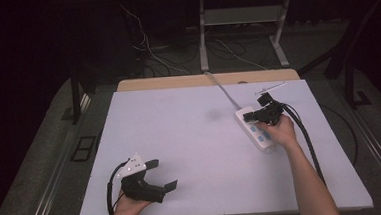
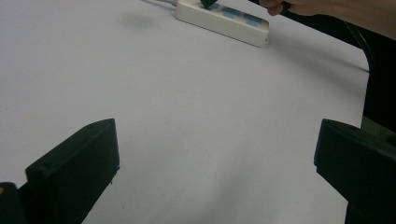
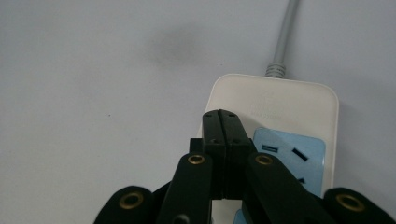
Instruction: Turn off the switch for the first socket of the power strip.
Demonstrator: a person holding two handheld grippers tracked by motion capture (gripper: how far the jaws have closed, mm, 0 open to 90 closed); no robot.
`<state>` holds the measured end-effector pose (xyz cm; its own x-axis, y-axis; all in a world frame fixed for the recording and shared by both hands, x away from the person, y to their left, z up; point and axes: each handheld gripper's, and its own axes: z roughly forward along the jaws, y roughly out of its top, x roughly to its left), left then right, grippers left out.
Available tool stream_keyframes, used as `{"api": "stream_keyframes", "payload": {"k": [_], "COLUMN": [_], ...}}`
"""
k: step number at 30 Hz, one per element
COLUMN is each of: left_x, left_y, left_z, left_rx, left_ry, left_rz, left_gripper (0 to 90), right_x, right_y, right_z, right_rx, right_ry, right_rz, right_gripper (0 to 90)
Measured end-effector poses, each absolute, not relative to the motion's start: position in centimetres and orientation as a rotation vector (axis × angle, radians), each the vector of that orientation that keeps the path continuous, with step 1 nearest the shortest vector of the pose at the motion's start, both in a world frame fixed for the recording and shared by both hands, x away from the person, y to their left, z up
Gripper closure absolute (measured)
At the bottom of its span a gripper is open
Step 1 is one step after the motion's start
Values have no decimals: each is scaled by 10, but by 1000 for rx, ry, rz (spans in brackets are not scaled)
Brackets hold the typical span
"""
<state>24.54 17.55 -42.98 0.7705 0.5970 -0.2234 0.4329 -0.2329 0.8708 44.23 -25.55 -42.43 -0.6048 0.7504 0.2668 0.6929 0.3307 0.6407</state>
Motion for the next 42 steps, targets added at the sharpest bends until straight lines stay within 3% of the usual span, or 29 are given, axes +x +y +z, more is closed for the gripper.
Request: {"api": "stream_keyframes", "payload": {"k": [33, 42], "left_x": [248, 248], "left_y": [175, 174], "left_z": [-432, -432], "left_rx": [1878, 1879], "left_ry": [793, 792], "left_rz": [176, 175], "left_gripper": [0, 0], "right_x": [442, 440], "right_y": [-259, -275], "right_z": [-427, -414], "right_rx": [1373, 1405], "right_ry": [2484, 2473], "right_rz": [1178, 1211], "right_gripper": [900, 900]}}
